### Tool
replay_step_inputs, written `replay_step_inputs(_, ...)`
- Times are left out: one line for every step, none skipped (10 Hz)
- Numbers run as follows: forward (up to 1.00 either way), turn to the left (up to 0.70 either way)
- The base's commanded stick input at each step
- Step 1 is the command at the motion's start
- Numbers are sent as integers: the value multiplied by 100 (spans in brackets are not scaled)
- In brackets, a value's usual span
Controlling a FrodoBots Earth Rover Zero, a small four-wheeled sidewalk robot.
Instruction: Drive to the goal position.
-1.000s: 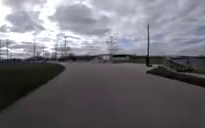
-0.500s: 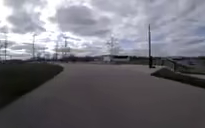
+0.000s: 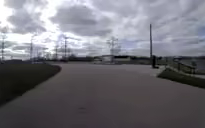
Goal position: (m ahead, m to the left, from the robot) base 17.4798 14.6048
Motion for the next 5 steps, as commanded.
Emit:
replay_step_inputs(100, 23)
replay_step_inputs(100, 40)
replay_step_inputs(99, 40)
replay_step_inputs(99, 10)
replay_step_inputs(99, 2)
